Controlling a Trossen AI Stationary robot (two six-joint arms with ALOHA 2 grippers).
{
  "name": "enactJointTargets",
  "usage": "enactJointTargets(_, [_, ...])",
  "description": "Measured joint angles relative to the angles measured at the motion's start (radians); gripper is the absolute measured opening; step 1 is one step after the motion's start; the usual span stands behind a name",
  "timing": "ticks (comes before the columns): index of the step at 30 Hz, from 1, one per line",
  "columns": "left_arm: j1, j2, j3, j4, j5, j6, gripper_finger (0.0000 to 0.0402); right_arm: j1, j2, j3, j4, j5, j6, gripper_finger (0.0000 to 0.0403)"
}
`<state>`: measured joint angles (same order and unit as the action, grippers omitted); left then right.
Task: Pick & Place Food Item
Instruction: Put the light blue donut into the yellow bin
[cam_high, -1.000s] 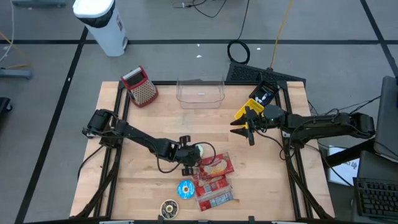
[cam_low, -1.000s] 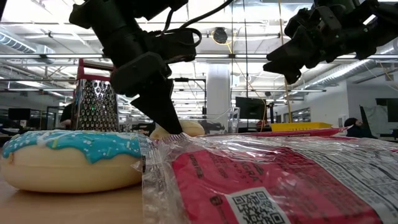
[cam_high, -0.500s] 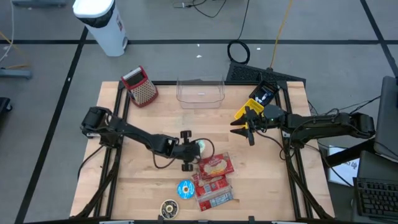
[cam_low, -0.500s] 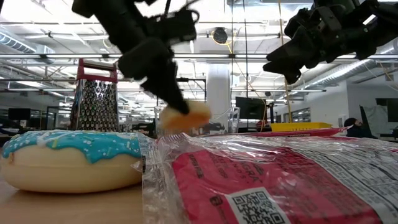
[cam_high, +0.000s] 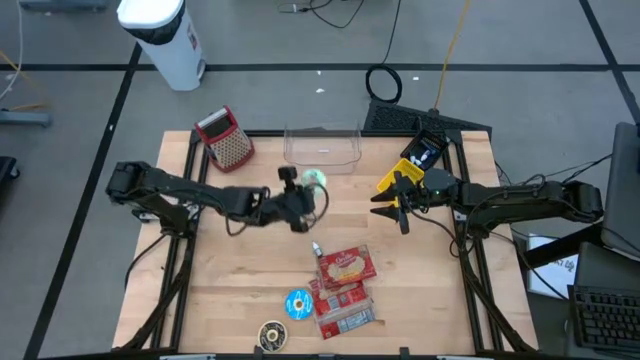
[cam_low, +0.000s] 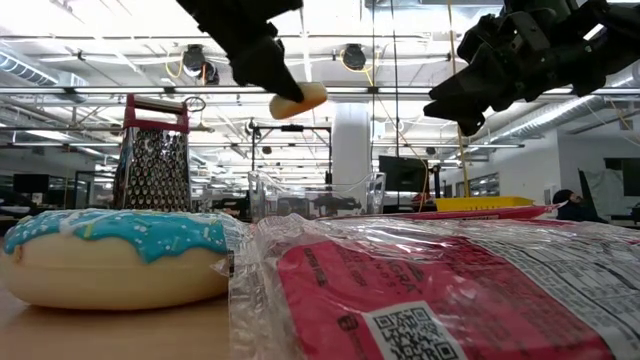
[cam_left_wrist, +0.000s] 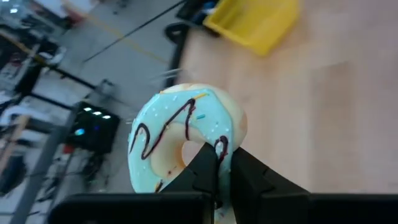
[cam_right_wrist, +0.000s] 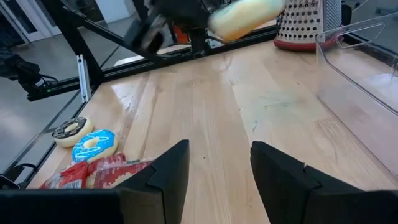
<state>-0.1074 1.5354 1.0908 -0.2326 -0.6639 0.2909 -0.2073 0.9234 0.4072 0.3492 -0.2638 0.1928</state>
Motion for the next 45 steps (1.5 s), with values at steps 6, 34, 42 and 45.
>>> enactJointTargets(6, [0.158, 0.005, 0.000, 0.028, 0.053, 0.088, 0.0019, 0.000, 0.000, 0.000, 0.000, 0.000, 0.000, 0.0160])
enactJointTargets(34, [0.517, 0.196, -0.001, 0.200, 0.319, 0.072, 0.0016, 0.000, 0.001, 0.000, -0.004, 0.001, -0.026, 0.0160])
enactJointTargets(42, [0.393, 0.167, 0.000, 0.278, 0.404, 0.222, 0.0025, -0.002, 0.001, 0.000, -0.016, 0.113, -0.040, 0.0160])
enactJointTargets(45, [0.283, 0.168, 0.000, 0.282, 0.374, 0.290, 0.0031, -0.001, 0.006, -0.001, -0.058, 0.135, -0.085, 0.0160])
